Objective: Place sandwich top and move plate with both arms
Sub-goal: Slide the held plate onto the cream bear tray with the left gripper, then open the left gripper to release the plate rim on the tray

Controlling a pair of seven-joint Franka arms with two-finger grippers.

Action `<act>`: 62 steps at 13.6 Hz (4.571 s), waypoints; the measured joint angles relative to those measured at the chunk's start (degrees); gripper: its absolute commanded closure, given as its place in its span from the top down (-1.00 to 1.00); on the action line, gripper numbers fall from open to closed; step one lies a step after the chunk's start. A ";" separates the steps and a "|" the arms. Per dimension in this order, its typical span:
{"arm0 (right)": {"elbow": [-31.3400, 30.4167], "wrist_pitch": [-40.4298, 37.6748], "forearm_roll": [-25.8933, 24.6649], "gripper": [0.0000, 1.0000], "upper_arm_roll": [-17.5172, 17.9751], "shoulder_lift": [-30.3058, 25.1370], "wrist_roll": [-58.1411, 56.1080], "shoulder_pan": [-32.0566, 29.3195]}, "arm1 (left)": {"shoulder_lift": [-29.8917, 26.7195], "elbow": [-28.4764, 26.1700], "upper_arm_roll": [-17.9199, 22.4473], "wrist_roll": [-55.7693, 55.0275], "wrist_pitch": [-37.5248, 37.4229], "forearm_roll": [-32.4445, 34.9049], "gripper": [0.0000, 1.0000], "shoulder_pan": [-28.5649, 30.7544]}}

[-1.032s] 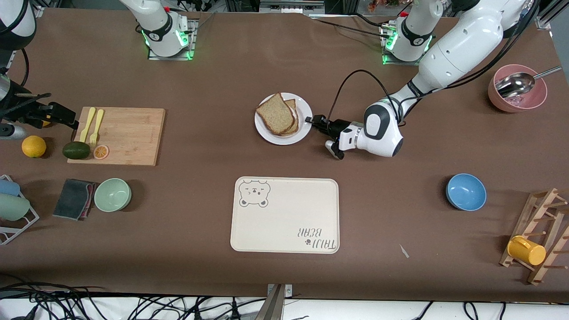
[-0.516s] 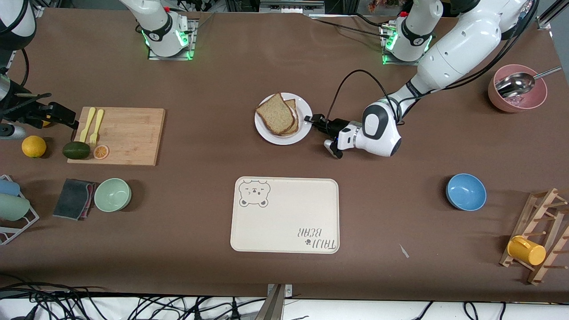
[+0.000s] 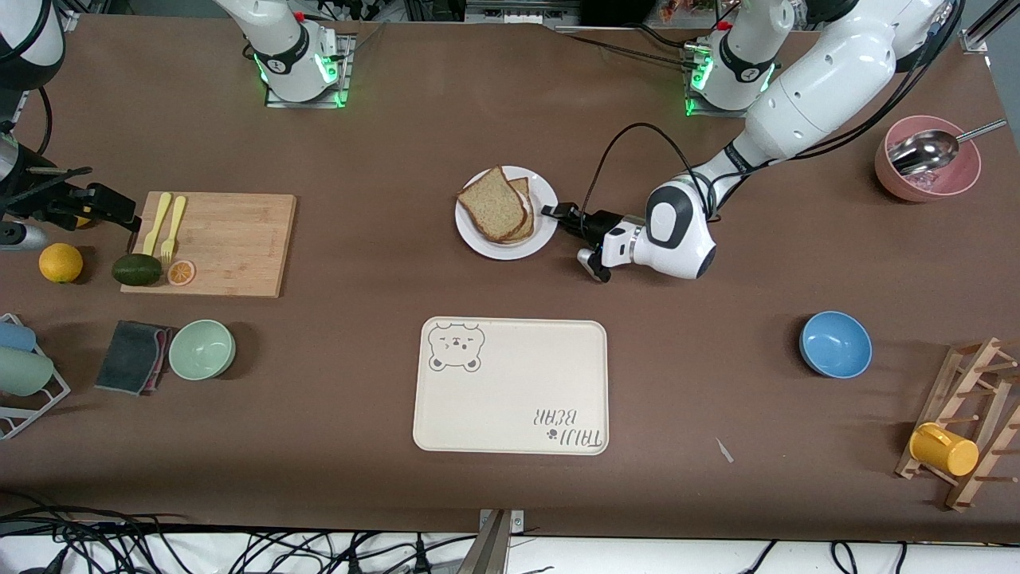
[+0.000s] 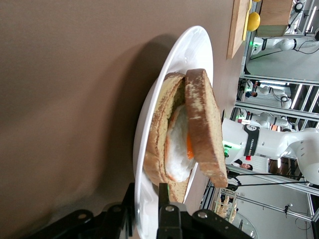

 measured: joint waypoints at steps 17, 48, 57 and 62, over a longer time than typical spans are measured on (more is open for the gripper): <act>-0.02 0.00 0.00 1.00 0.00 0.01 0.00 0.00 | -0.90 0.72 -0.75 -1.08 -0.27 0.00 -1.00 2.38; -0.07 -0.01 0.01 1.00 -0.01 0.02 0.00 -0.01 | 8.47 32.81 8.79 -22.99 -0.73 -2.50 -1.00 -4.67; -0.07 -0.03 0.01 1.00 -0.02 0.22 0.00 -0.01 | 13.97 40.71 8.85 -25.58 2.20 -2.50 -1.00 -8.13; -0.07 -0.03 0.01 1.00 -0.02 0.26 0.00 -0.01 | 15.12 41.65 9.30 -25.69 2.31 -2.50 -1.00 -8.39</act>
